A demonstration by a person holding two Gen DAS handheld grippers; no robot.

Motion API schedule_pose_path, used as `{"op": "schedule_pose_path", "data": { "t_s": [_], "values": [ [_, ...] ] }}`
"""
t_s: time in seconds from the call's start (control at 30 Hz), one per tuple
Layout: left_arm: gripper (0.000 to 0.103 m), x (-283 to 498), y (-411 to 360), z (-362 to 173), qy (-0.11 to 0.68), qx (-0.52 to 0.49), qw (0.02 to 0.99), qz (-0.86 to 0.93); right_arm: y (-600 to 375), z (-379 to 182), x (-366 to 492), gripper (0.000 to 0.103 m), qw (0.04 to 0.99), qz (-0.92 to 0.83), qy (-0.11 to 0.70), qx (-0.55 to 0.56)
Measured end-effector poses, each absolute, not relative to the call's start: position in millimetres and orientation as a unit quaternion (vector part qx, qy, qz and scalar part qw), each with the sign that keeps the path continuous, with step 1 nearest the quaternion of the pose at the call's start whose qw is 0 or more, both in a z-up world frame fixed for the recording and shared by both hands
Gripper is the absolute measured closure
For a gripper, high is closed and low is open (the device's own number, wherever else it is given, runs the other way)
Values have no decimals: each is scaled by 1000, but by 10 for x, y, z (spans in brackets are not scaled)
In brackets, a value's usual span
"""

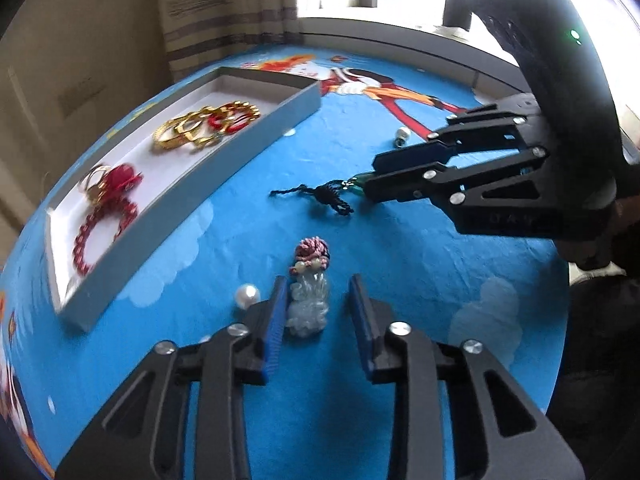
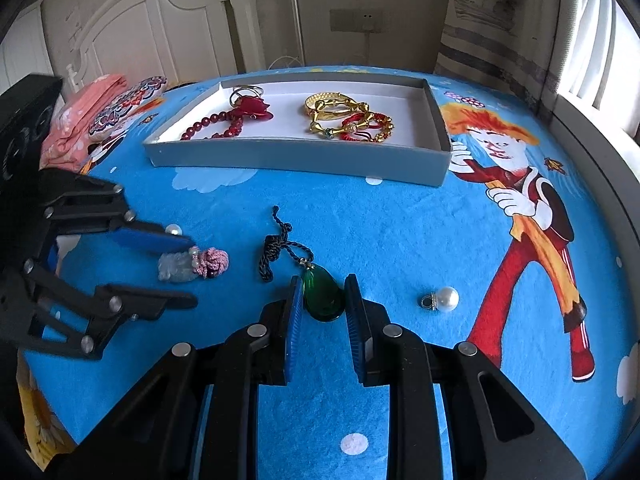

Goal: Organize jewelry
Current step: 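Grasp the jade charm with the left tool while the right tool grasps the green pendant, then carry the jade charm and green pendant into the tray and open both tools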

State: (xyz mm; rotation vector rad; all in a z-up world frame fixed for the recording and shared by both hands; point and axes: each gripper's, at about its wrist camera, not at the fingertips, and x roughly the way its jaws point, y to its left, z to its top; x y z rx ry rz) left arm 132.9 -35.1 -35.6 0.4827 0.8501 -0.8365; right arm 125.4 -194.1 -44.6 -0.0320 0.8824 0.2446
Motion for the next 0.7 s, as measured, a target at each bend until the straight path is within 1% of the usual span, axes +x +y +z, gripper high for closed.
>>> {"op": "schedule_pose_path", "data": {
  "t_s": [0.07, 0.27, 0.37, 0.47, 0.7],
  "values": [
    [83, 1290, -348, -351, 404, 201, 820, -353, -1921, -447, 1238, 81, 899, 111, 423, -18],
    [83, 1169, -351, -307, 399, 150, 879, -214, -1865, -456, 1163, 81, 907, 79, 413, -16],
    [83, 1149, -149, -247, 405, 50, 897, -171, -1863, -452, 1118, 81, 909, 73, 411, -4],
    [83, 1072, -18, -256, 406, 6, 905, -125, -1853, -450, 1077, 81, 909, 71, 410, 2],
    [83, 1003, 157, -243, 394, -3, 917, -61, -1845, -372, 1007, 81, 916, 69, 395, 9]
  ]
}}
